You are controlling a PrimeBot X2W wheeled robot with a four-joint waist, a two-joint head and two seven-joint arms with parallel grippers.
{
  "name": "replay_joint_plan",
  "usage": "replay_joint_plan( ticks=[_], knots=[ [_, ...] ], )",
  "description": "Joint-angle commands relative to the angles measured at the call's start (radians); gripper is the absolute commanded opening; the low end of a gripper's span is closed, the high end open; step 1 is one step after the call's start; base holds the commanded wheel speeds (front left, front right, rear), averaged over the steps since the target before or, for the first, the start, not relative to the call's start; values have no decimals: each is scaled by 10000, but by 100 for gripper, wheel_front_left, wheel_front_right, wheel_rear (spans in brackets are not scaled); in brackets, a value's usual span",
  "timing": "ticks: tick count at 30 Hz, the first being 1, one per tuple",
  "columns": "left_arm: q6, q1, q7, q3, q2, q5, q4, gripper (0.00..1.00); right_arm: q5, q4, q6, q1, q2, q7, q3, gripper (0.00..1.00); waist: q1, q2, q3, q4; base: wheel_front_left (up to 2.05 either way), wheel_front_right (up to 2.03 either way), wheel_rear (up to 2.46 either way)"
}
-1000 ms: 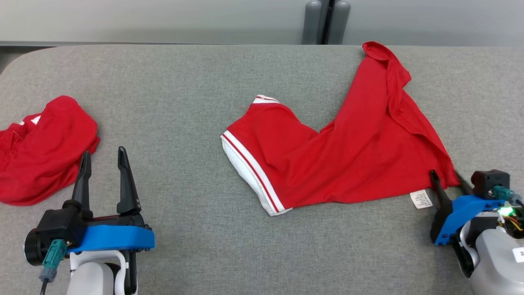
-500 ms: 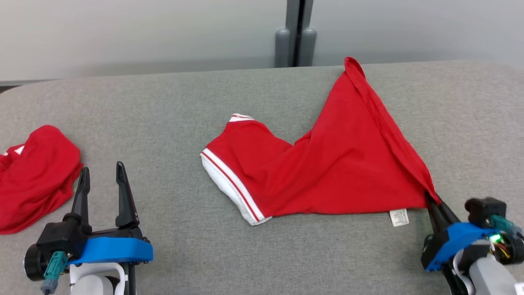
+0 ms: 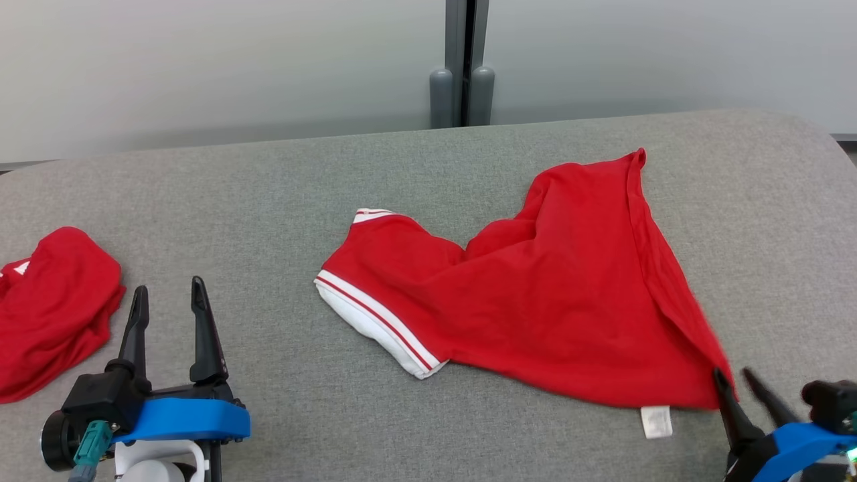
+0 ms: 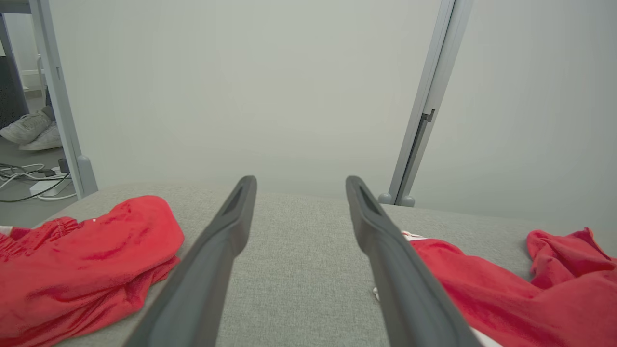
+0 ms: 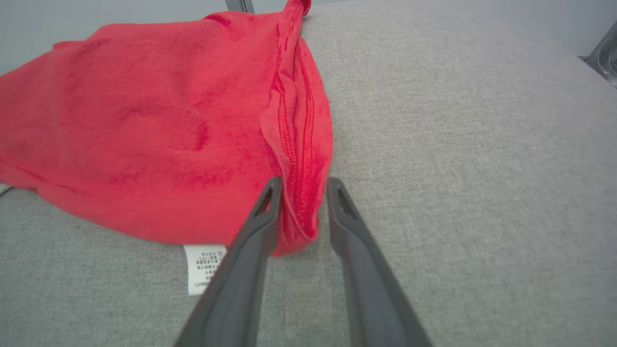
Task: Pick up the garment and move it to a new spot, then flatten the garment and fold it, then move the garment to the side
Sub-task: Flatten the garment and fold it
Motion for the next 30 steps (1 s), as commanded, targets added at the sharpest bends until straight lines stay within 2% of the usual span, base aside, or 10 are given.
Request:
replay_joint_plan(
  ticks=[1, 7, 14, 22, 30],
  knots=[
    [13, 68, -48, -24, -3, -19, 33, 100, -193, -335, 1, 93, 45, -115, -227, 100, 0, 0, -44, 37, 0, 0, 0],
    [-46, 137, -48, 33, -3, 71, 29, 100, -718, -1596, 1, -389, 267, -656, -786, 100, 0, 0, -183, 165, 0, 0, 0],
    [-71, 192, -48, 41, -3, 130, 54, 100, -1463, -2514, 1, -918, 852, -1702, -523, 100, 0, 0, -236, 367, 0, 0, 0],
    [-122, -21, -48, 85, -3, 282, -20, 100, -2326, -2213, 1, -1406, 1601, -2870, -275, 100, 0, 0, 15, 543, 0, 0, 0],
    [-192, -191, -48, 110, 3, 568, 7, 100, -2531, -1460, 1, -1659, 1738, -3099, -132, 100, 0, 0, 189, 486, 0, 0, 0]
  ],
)
